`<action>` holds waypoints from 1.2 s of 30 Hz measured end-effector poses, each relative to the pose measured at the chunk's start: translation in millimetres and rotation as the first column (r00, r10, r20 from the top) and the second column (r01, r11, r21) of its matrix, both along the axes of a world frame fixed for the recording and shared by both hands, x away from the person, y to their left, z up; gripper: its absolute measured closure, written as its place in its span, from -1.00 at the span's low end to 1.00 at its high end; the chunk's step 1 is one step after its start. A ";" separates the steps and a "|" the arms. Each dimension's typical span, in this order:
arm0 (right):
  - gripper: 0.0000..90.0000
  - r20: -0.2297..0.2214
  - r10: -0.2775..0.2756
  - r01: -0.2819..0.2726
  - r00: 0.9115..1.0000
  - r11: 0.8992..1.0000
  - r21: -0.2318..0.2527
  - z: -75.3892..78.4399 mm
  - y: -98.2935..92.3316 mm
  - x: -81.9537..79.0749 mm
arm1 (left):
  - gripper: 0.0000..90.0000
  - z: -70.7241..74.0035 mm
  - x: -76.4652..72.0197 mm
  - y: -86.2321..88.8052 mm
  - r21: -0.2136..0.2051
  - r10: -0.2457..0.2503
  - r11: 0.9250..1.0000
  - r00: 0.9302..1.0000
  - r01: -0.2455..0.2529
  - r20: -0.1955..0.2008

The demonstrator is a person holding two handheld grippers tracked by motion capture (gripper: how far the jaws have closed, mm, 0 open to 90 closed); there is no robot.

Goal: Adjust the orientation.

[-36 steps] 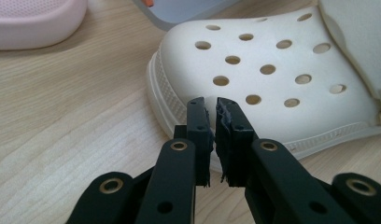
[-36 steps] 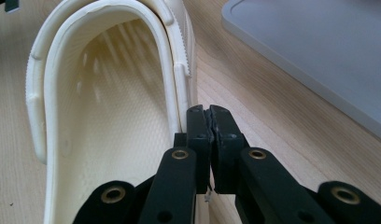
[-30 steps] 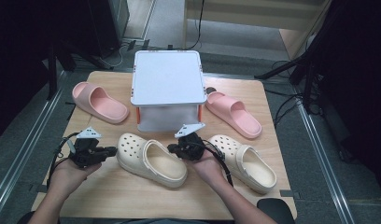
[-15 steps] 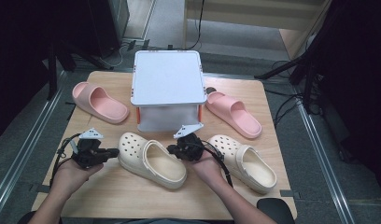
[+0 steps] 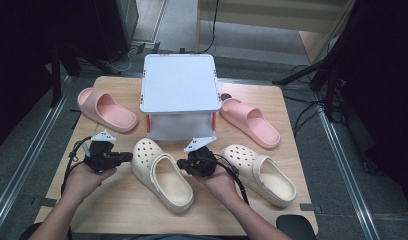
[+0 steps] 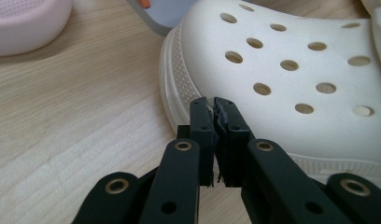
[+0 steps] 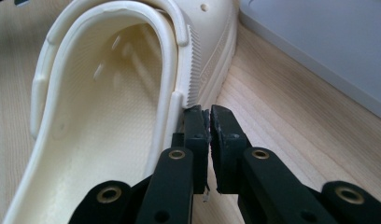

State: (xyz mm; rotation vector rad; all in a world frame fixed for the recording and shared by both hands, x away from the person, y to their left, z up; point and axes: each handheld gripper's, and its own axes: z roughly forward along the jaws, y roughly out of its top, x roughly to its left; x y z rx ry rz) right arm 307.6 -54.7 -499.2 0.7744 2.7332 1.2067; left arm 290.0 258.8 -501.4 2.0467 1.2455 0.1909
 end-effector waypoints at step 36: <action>0.80 -0.015 -0.051 0.051 0.999 0.999 0.002 -7.9 -11.5 -24.0 | 0.84 -3.8 39.8 -44.2 0.037 -0.140 0.990 0.990 0.140 0.002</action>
